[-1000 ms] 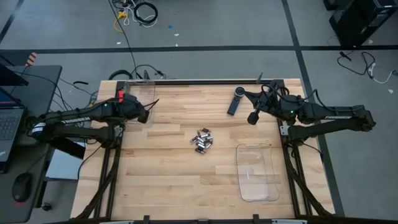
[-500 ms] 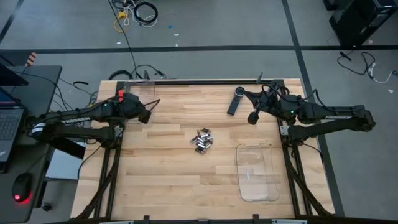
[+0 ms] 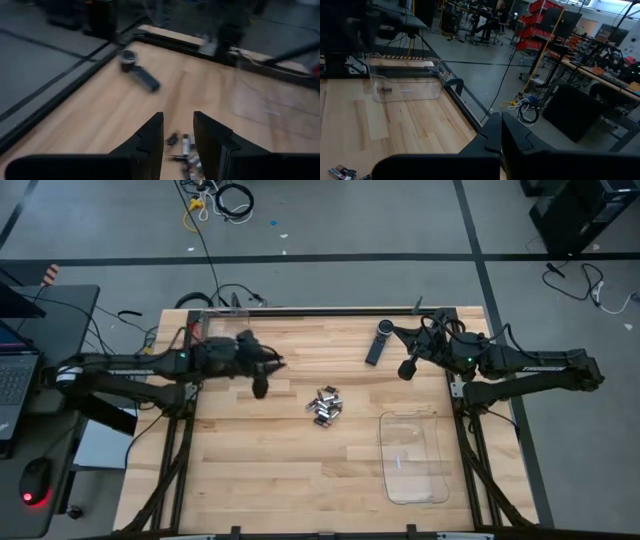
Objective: Sort batteries
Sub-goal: Put the black battery into the top transparent bin
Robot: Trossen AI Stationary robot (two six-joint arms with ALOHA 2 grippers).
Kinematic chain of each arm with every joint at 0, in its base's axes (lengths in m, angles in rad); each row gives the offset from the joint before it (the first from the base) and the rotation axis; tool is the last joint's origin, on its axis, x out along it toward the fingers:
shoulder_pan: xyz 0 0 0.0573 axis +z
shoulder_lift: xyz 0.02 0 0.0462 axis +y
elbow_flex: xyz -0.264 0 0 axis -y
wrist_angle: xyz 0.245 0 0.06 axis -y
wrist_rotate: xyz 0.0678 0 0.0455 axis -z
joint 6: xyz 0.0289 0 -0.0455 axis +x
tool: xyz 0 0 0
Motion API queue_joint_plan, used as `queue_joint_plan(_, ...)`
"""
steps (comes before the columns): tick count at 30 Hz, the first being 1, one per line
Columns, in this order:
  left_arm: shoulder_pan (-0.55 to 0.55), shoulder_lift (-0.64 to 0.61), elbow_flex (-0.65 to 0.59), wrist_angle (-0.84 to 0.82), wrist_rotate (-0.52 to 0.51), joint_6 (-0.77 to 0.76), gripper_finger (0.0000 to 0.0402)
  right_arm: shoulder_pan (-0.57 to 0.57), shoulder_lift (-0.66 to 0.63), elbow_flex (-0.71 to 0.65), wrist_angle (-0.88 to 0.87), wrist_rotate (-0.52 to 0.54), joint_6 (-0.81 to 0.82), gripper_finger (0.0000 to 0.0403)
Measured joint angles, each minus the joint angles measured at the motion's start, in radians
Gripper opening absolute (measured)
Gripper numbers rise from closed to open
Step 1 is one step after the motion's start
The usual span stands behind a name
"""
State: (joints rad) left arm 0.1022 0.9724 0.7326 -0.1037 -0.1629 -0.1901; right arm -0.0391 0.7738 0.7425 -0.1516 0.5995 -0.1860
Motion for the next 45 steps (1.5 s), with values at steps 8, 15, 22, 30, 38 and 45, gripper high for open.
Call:
queue_joint_plan(8,-0.085,0.253,-0.002,0.155,0.009,0.139,0.0106,-0.001,0.0,0.0,0.0,0.0,0.0,0.0)
queue_joint_plan(15,-0.11,0.453,-0.002,0.286,0.017,0.21,0.0106,-0.001,0.0,0.0,0.0,0.0,0.0,0.0)
queue_joint_plan(22,-0.11,0.595,-0.002,0.293,0.015,0.205,0.0106,-0.001,0.0,0.0,-0.001,0.0,0.003,0.0)
queue_joint_plan(30,-0.111,0.683,-0.002,0.293,0.015,0.157,0.0106,-0.001,0.0,0.0,-0.001,0.0,0.003,0.0)
queue_joint_plan(38,-0.111,0.741,-0.003,0.301,0.011,0.132,0.0106,0.0,0.0,0.0,-0.001,0.0,0.003,0.0)
queue_joint_plan(45,-0.111,0.783,-0.003,0.317,-0.01,0.08,0.0106,0.006,0.0,0.0,0.0,0.0,0.008,0.0)
